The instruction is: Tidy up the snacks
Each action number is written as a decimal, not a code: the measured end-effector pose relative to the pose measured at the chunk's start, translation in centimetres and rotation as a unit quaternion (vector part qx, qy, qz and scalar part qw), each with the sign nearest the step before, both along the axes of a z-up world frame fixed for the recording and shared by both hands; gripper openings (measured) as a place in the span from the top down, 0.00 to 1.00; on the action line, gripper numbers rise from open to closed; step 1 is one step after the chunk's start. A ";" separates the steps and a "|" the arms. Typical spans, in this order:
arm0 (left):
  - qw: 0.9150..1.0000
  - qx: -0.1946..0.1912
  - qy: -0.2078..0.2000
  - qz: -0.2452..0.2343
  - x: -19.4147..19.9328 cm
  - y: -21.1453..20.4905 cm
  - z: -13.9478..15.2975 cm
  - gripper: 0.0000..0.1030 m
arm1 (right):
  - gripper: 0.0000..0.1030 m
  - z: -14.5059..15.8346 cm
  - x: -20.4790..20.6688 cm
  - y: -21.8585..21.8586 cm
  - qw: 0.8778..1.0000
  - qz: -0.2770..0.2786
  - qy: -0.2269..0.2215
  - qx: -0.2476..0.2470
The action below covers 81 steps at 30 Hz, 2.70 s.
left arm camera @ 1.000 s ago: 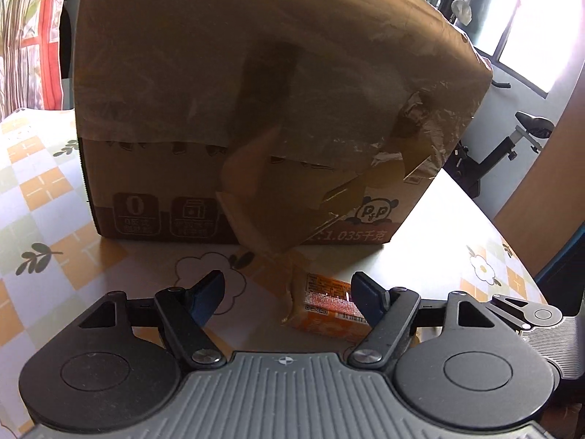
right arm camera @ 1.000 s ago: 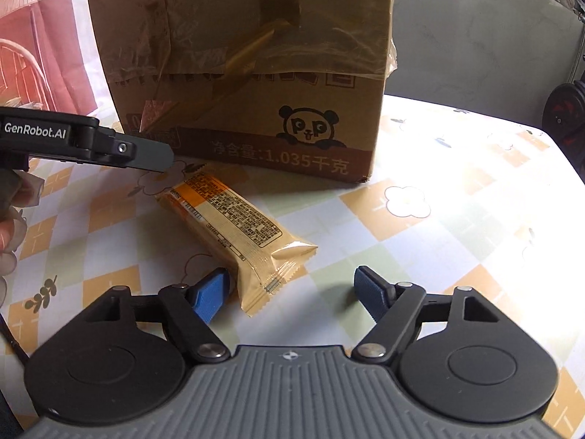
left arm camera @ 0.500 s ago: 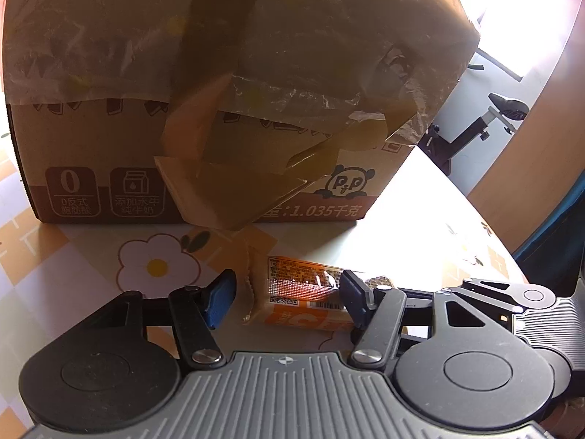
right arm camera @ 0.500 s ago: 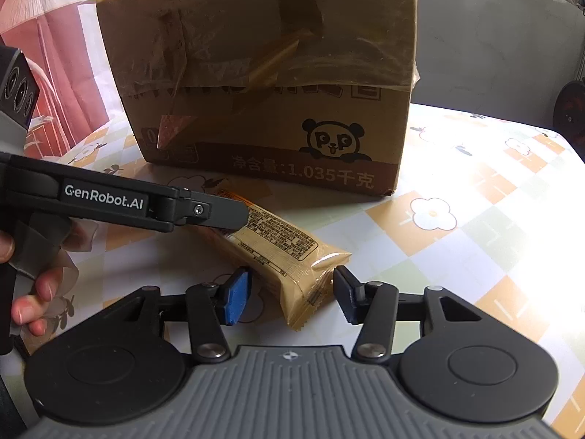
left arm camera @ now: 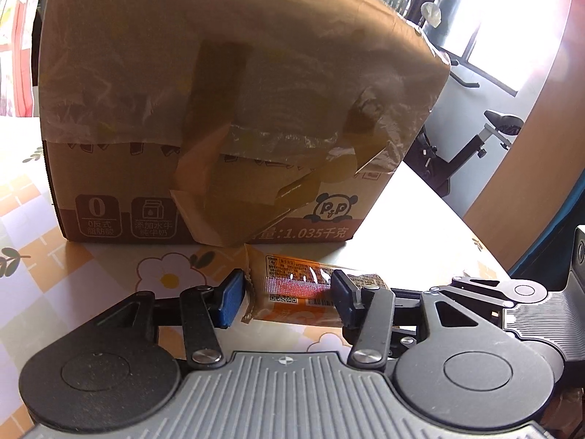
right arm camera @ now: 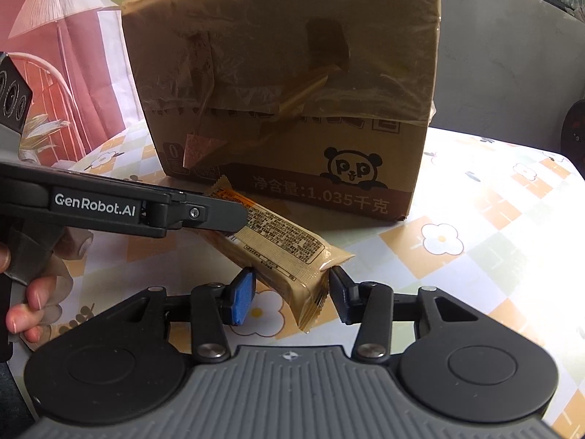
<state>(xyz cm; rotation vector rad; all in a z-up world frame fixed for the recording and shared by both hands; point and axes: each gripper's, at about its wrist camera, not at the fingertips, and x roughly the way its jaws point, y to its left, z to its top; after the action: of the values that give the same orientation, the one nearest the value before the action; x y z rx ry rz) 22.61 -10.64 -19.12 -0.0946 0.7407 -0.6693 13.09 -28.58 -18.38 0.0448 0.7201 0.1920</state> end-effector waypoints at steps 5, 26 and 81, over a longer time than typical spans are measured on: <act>0.999 -0.011 -0.026 0.016 -1.2 0.5 2.7 0.47 | 0.54 2.6 -0.6 -0.1 1.000 0.018 -0.023 0.005; 0.987 -0.067 -0.139 0.045 -1.1 1.3 16.3 0.47 | 0.54 17.2 1.4 -0.4 0.987 0.068 -0.143 -0.017; 0.963 0.044 -0.214 0.156 -3.1 2.5 22.4 0.10 | 0.02 20.6 1.3 -2.6 0.986 -0.071 -0.150 0.021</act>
<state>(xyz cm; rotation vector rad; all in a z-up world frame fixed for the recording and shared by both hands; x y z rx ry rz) 19.50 -8.18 3.31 0.0168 0.3255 -0.3363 14.42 -31.21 2.21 0.1050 0.4096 0.0737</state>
